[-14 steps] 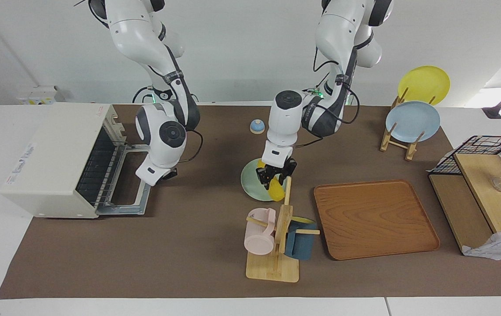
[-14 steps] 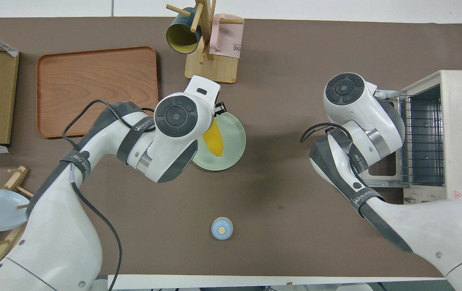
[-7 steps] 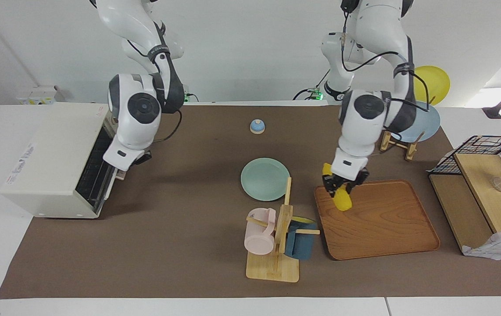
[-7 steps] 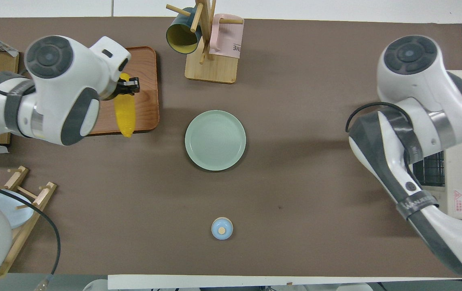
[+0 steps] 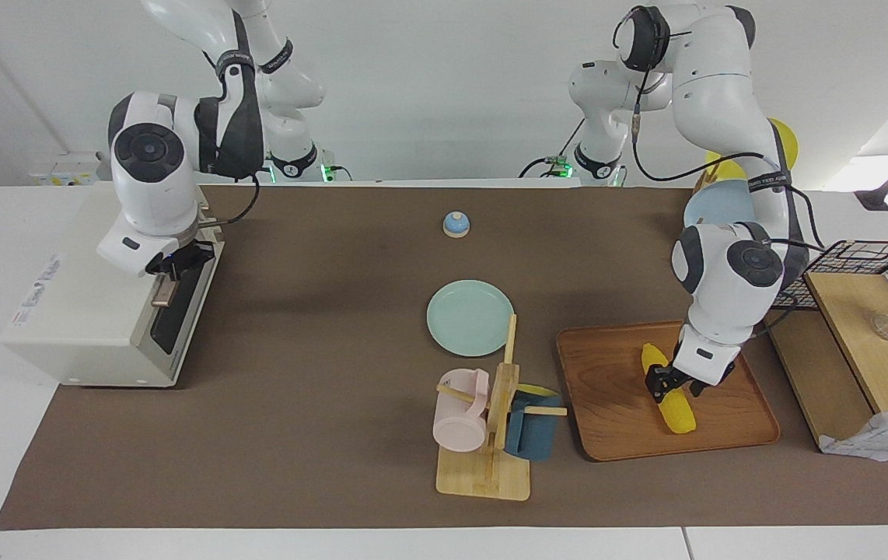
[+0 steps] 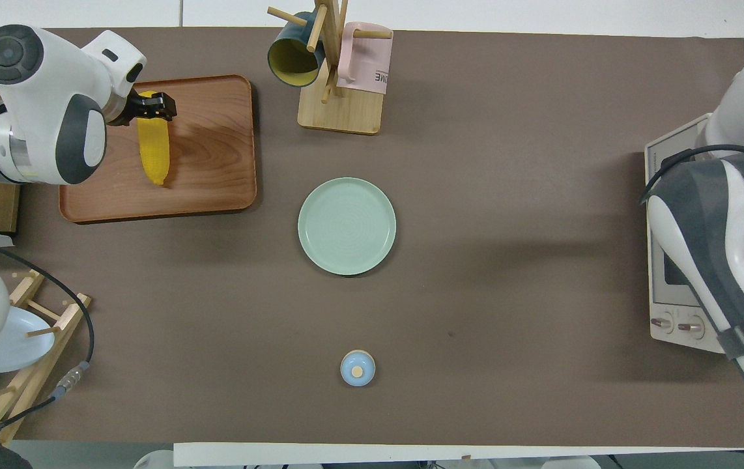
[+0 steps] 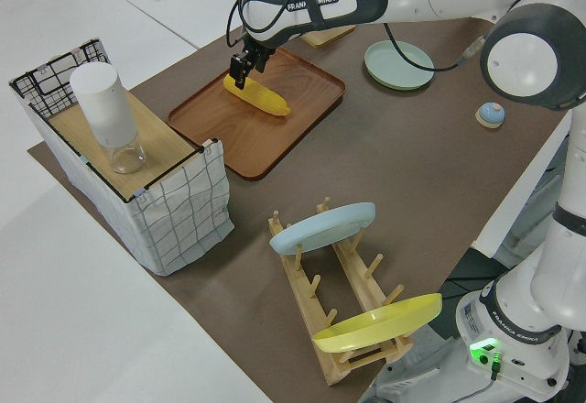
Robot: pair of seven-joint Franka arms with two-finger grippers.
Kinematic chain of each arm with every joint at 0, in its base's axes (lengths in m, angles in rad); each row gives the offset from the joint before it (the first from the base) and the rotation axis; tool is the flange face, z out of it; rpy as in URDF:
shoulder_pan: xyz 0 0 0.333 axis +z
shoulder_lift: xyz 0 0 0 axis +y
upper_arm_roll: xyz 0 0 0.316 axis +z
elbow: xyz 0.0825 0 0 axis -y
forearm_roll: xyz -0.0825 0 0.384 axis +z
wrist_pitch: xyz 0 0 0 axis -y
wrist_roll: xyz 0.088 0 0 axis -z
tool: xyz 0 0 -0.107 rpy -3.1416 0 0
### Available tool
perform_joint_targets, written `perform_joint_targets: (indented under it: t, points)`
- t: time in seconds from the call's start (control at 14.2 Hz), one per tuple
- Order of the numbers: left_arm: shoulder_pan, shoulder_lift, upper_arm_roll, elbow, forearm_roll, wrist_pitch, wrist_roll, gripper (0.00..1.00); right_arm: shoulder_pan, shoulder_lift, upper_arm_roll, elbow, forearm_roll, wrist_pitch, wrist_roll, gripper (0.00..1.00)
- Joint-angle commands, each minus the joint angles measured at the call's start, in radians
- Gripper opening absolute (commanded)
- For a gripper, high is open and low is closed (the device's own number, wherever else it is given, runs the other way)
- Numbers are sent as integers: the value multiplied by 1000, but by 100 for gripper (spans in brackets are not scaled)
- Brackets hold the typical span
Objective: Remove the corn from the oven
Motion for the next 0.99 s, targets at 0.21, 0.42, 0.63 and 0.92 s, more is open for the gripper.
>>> perform_joint_targets:
  t: [0.21,0.42,0.63,0.92]
  points:
    - [62,-363,23,67,-45,-573,115,100,-119,-66,1,249,349,-236,-12,100]
    - [89,-422,28,99,-68,-763,160,100,-121,-63,1,428,335,-394,-6,100]
    - [96,-417,25,195,-67,-850,237,100,-101,-115,12,321,303,-355,15,100]
    - [96,-420,29,199,-70,-868,238,100,-95,-135,12,280,311,-303,24,100]
